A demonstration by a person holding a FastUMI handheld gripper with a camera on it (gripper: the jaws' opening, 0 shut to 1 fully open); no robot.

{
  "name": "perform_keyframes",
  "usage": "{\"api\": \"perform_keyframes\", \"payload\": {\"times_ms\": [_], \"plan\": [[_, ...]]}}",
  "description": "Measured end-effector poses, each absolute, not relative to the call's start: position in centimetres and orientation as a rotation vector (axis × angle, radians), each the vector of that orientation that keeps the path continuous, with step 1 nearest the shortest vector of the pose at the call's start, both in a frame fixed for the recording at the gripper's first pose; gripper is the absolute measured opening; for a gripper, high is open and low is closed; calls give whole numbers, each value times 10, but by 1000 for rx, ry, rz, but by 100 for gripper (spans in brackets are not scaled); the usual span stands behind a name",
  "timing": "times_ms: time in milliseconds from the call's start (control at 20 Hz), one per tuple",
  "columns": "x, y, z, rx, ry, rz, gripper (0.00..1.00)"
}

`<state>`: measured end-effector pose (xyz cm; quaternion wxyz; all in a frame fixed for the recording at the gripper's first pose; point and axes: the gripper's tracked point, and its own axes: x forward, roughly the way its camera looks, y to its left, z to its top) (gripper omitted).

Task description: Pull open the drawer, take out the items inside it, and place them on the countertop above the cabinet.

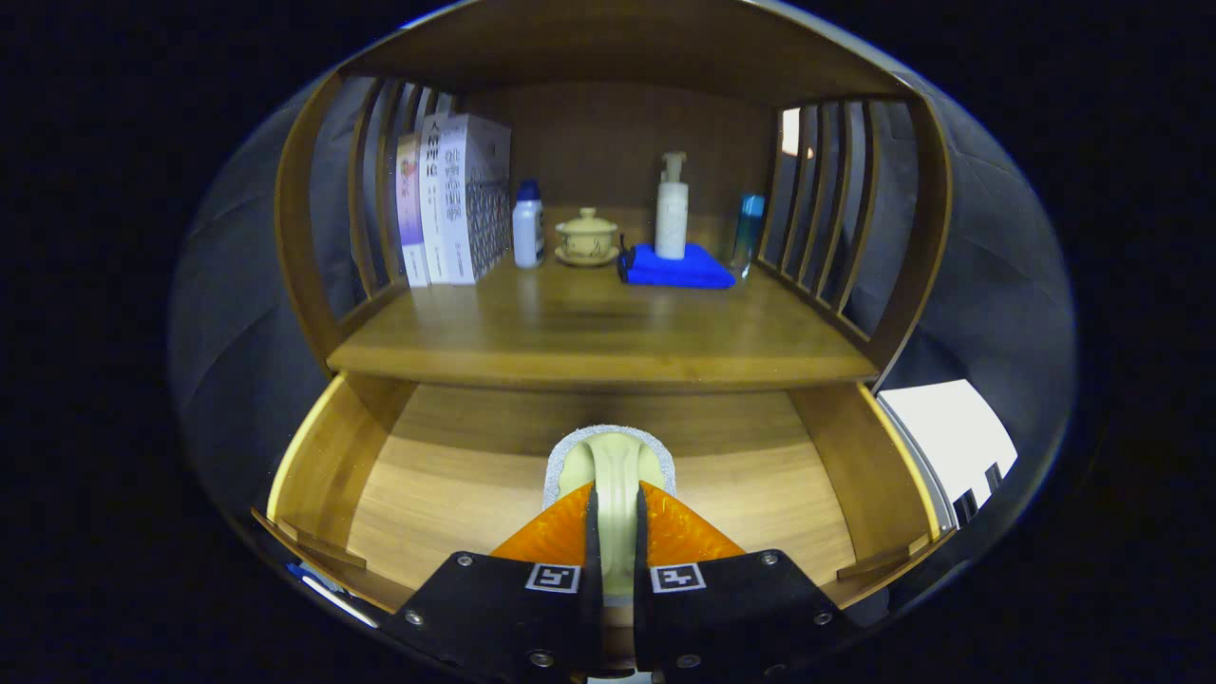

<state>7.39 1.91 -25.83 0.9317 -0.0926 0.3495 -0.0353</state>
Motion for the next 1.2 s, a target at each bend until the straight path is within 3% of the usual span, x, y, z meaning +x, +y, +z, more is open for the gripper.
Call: {"api": "perform_keyframes", "payload": {"times_ms": [550,1200], "plan": [[160,35,-195,-216,536,-19,13],[262,37,-239,-247,502,60,13]]}}
